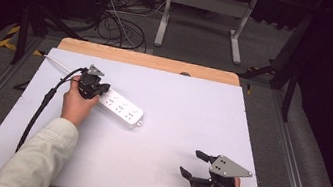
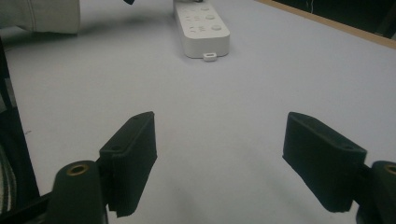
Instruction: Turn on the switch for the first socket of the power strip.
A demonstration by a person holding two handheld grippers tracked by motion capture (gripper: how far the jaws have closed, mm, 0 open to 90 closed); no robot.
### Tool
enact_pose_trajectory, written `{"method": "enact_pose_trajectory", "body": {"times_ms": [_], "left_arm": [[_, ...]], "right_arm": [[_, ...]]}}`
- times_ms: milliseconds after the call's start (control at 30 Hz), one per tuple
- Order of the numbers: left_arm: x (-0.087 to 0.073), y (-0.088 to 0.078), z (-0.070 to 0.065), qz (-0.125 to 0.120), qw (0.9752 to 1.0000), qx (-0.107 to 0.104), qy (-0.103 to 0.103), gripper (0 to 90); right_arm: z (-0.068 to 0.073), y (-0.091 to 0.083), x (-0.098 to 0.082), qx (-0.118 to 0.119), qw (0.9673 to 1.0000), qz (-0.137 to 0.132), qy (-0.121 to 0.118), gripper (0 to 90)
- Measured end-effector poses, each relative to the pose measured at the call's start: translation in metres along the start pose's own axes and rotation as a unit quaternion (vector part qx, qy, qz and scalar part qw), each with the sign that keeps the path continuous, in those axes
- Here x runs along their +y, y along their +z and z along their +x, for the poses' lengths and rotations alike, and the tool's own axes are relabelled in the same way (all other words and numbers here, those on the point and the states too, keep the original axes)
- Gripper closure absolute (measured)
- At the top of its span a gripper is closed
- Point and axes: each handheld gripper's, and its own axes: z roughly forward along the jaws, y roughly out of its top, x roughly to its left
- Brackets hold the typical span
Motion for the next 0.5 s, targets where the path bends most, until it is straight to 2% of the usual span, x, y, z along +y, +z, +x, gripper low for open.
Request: {"method": "enact_pose_trajectory", "body": {"times_ms": [67, 267, 400, 433, 500], "left_arm": [[-0.0001, 0.0002, -0.0011, 0.0, 1.0, 0.003, 0.005, 90.0], [0.0002, 0.0003, 0.0005, 0.003, 1.0, -0.002, -0.008, 90.0], [0.0009, 0.0004, -0.0022, 0.006, 1.0, 0.007, -0.004, 90.0], [0.0004, 0.0009, -0.0029, 0.004, 1.0, 0.001, -0.009, 90.0], [0.0007, 0.001, -0.0038, 0.004, 1.0, 0.005, -0.005, 90.0]], "right_arm": [[0.0001, 0.0, 0.0, 0.0, 1.0, 0.0, 0.0, 26.5], [0.0003, 0.0, -0.0001, 0.002, 1.0, 0.0, 0.001, 26.5], [0.0, 0.0001, -0.0002, 0.001, 1.0, 0.001, 0.001, 26.5], [0.0, 0.0002, -0.0002, 0.002, 1.0, 0.001, 0.0, 26.5], [0.0004, 0.0005, -0.0002, 0.003, 1.0, 0.003, 0.001, 26.5]]}}
